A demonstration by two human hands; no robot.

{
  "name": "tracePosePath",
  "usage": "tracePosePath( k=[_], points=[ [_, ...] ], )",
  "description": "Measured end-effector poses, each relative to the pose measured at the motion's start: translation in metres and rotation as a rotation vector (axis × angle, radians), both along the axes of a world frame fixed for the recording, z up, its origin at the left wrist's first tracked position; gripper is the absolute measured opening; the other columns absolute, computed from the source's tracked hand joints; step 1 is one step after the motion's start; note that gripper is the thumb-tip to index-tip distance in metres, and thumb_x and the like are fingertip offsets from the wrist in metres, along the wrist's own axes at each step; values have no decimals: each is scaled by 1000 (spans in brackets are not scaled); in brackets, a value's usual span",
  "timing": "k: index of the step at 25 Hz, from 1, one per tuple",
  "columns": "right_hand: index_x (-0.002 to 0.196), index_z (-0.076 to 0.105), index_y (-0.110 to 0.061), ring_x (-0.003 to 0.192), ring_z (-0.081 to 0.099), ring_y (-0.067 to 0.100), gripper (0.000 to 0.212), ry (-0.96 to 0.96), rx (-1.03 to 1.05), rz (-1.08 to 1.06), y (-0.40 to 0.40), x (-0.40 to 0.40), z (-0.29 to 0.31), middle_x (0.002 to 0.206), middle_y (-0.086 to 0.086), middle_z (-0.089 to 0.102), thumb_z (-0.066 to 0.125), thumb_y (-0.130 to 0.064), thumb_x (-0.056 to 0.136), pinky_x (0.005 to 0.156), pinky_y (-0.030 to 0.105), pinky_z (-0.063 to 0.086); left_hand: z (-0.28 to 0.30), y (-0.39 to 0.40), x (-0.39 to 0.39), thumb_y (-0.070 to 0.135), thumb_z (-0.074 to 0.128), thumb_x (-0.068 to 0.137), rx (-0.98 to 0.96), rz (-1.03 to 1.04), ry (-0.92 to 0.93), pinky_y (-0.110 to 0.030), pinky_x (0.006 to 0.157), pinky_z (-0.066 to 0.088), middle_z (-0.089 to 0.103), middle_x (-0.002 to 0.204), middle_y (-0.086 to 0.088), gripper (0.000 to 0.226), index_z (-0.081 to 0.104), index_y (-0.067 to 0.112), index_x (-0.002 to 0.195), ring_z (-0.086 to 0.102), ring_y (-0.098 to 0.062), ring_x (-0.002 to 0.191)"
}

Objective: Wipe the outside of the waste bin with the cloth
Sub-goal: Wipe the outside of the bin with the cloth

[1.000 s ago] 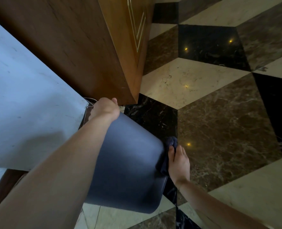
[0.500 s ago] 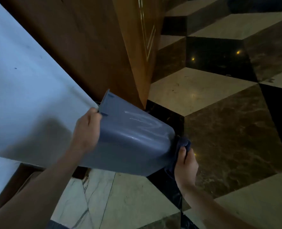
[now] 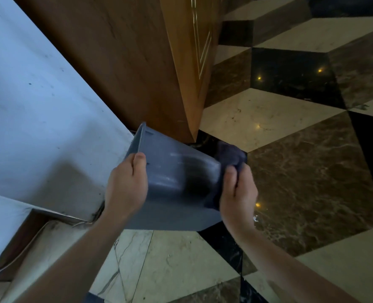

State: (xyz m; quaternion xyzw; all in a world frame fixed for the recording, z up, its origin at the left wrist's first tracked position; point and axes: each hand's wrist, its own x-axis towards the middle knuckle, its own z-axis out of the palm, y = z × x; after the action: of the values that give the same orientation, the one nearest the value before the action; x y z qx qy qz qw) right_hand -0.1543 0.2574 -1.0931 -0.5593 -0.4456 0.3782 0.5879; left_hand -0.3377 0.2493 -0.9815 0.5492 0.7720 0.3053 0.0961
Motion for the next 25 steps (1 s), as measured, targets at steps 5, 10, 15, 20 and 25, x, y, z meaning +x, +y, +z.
tracePosePath(
  k=[5,10,15,20,25],
  points=[
    [126,56,-17,122,53,5,35,-135,183,289,-2,-54,63,129,4,62,34,-35,105,102,18,43,-9,-18,39,52,23,85,33,-45,13,-50,58,54,63,62,-1,44,54,22,74,61,-25,58],
    [143,47,-14,145,32,14,56,-263,152,511,2,-56,63,150,1,49,26,-47,103,117,44,27,-8,-22,30,43,27,89,97,-127,-4,-51,57,52,66,63,2,40,58,22,75,62,-20,59],
    [134,57,-14,146,33,18,44,-319,150,416,10,-51,43,148,1,52,40,-39,102,120,45,25,-9,-23,22,42,30,89,59,-100,-27,-40,47,42,58,63,5,34,46,24,66,50,-14,53],
    [134,60,-11,139,42,22,39,-336,-18,401,25,-35,1,144,5,57,52,-31,101,111,48,36,-6,-33,6,37,29,92,66,42,-125,-16,38,36,45,59,-4,36,39,17,64,51,2,51],
    [127,64,-13,125,52,20,34,-340,-89,302,36,-10,-39,134,3,62,52,-30,101,106,40,39,-8,-37,-6,24,30,103,32,73,-152,-21,35,32,41,57,-6,44,44,-4,72,48,-17,52]
  ],
)
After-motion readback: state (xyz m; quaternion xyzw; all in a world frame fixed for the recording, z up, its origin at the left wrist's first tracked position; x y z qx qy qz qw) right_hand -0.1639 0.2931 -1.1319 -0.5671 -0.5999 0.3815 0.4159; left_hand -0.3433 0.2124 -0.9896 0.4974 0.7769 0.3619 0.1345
